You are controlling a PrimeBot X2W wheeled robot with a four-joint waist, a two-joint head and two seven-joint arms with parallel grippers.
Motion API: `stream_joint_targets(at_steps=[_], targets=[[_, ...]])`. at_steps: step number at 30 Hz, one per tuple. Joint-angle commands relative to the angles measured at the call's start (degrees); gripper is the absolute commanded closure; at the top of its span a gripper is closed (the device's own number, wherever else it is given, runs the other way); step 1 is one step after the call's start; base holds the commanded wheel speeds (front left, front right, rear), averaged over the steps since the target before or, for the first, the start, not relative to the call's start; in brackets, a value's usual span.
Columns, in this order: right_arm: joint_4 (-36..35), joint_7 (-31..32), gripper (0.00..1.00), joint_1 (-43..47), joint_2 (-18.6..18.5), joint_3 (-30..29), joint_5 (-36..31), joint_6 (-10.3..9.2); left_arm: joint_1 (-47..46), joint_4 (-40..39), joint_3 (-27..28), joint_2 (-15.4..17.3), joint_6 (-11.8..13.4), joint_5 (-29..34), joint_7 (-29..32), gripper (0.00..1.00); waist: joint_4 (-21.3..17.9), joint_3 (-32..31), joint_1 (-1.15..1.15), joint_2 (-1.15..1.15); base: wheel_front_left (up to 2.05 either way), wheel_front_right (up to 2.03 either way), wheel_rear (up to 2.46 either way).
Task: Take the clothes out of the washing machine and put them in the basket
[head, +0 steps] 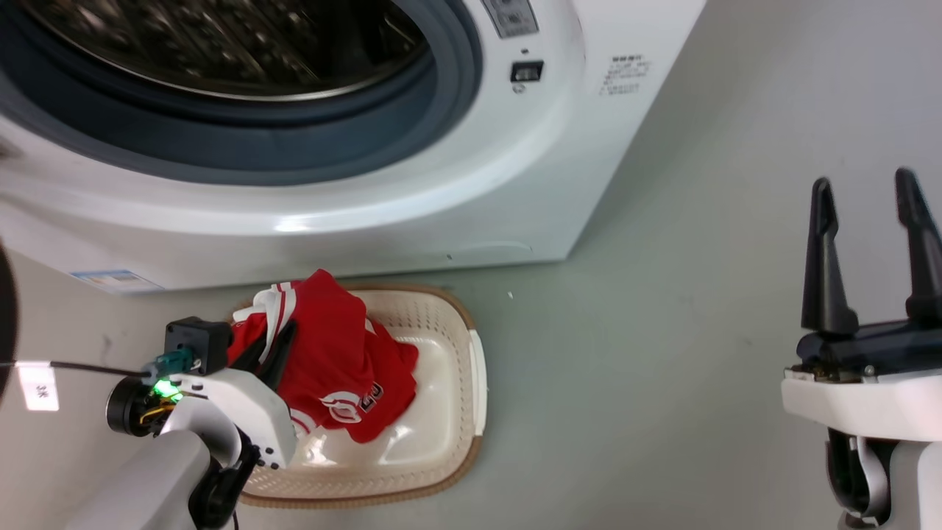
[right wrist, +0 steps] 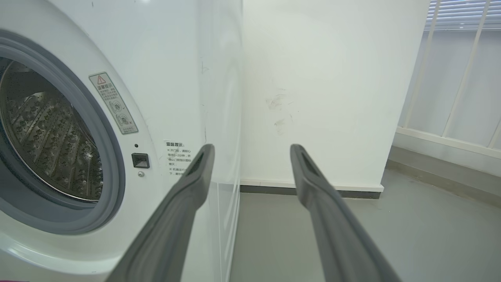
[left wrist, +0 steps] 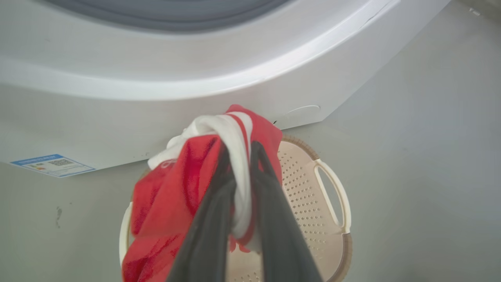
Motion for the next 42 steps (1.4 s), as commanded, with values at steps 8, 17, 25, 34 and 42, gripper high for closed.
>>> stream_joint_targets(at_steps=[8, 17, 25, 34, 42], targets=[[-2.1, -0.1, 0.00, -3.1, 0.1, 0.2, -0.3, -0.05, -7.9, 18.2, -2.0, -5.0, -6.4, 1.2, -0.6, 1.00, -5.3, 10.5, 0.00, 0.00, 0.00, 0.00, 0.00], [-3.5, -0.1, 0.00, -4.2, 0.1, 0.9, 0.7, -0.05, -14.3, 34.2, -1.6, -8.9, -9.4, 0.0, -1.8, 1.00, -8.3, 17.1, 0.00, 0.00, 0.00, 0.00, 0.00], [-4.6, -0.1, 0.00, -4.0, 0.1, 1.1, 0.4, -0.05, -18.7, 42.1, -1.4, -11.0, -10.5, -0.5, -3.1, 1.00, -9.1, 20.8, 0.00, 0.00, 0.00, 0.00, 0.00], [-3.7, -0.1, 0.00, -4.3, 0.1, 2.2, -0.1, -0.05, -19.5, 45.5, -0.4, -13.8, -10.6, -0.9, -4.3, 0.00, -7.6, 19.2, 0.00, 0.00, 0.00, 0.00, 0.00], [-2.2, -0.1, 0.00, -4.8, 0.1, 0.8, -0.8, -0.04, -16.5, 37.4, 5.8, -12.2, -10.0, 2.7, -4.3, 0.00, -5.3, 13.3, 0.00, 0.00, 0.00, 0.00, 0.00]])
